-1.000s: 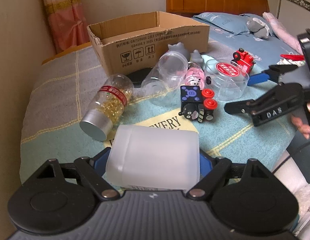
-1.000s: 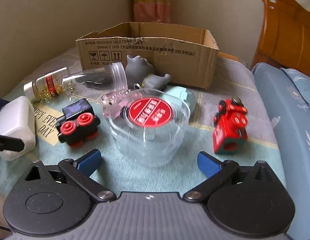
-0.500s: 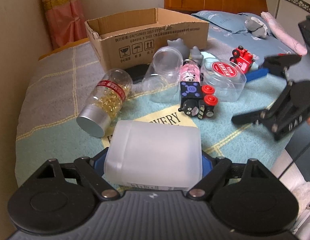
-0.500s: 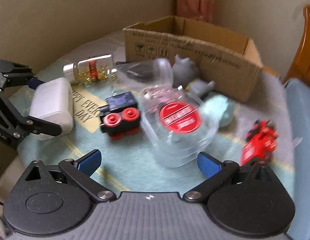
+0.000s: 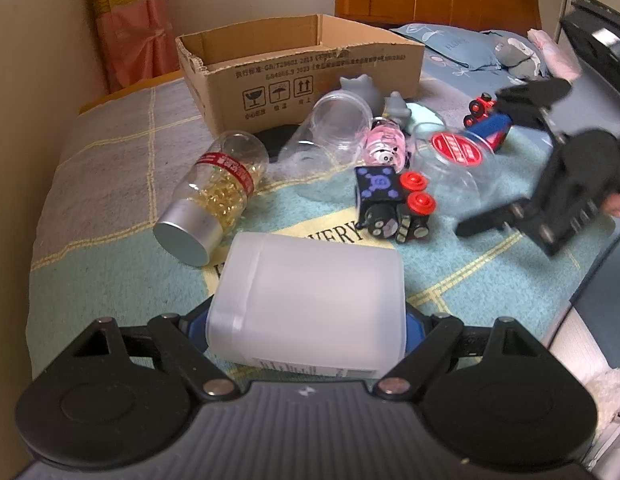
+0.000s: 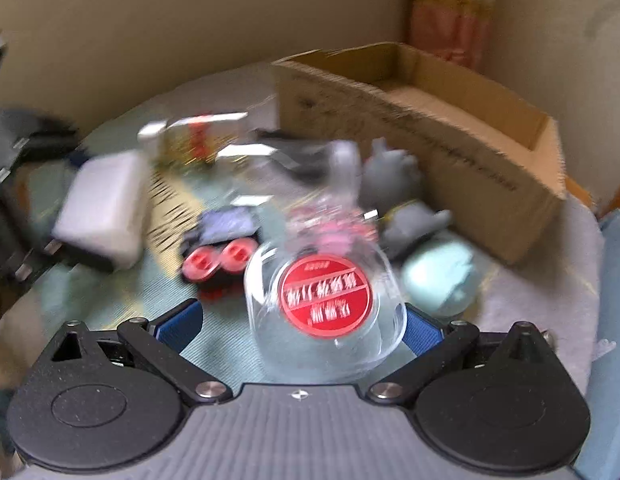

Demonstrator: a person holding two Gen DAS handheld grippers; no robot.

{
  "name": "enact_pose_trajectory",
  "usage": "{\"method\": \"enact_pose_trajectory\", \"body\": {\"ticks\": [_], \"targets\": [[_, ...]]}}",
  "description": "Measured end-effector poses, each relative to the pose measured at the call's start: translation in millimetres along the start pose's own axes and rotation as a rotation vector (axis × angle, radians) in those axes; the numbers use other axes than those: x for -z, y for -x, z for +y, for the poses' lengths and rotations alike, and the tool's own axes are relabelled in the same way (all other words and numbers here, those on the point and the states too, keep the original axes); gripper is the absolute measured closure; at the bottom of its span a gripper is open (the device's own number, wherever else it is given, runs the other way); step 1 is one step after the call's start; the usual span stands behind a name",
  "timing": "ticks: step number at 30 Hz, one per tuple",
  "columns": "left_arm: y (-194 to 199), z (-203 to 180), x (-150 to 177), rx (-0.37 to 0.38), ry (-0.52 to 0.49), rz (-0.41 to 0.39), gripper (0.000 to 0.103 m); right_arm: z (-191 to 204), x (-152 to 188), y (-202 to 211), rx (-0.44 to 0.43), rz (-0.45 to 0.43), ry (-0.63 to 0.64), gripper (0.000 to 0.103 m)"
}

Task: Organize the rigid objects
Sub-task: 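Grasp the clear red-labelled container with the right gripper while the left holds the white bottle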

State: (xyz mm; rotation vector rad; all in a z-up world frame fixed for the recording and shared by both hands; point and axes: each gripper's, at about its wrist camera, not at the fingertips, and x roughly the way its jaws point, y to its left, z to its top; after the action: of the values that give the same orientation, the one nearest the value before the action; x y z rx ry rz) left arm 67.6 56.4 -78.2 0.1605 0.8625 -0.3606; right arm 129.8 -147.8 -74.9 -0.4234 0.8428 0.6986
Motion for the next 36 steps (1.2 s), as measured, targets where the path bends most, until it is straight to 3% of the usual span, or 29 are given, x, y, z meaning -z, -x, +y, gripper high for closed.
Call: {"method": "enact_pose_trajectory", "body": {"ticks": [2, 6, 11, 22, 31, 36], "targets": [[-1.3, -0.8, 0.4, 0.000, -0.004, 0.003, 0.017, 7.8, 6.2, -4.8, 0.010, 0.048, 0.000, 0.000], [-3.4, -0.6, 0.6, 0.003, -0.006, 0.007, 0.016, 3.9, 13.4, 0.1, -0.012, 0.039, -0.068, 0.000], [-5.2, -0.7, 2.1, 0.004, -0.007, 0.014, 0.011, 7.0, 31.6, 6.3, 0.000, -0.060, -0.070, 0.000], [-7.7, -0.8, 0.0, -0.001, -0.002, 0.020, 0.007, -2.9, 16.5, -3.4, 0.002, -0.045, -0.064, 0.000], [-3.4, -3.6, -8.3, -0.011, -0.014, 0.004, 0.009, -2.8, -6.9, -9.1, 0.042, 0.007, 0.044, 0.001], [-5.2, -2.1, -12.0, -0.008, -0.019, 0.027, 0.018, 0.5, -13.9, -9.6, 0.044, 0.027, 0.058, 0.013]]}}
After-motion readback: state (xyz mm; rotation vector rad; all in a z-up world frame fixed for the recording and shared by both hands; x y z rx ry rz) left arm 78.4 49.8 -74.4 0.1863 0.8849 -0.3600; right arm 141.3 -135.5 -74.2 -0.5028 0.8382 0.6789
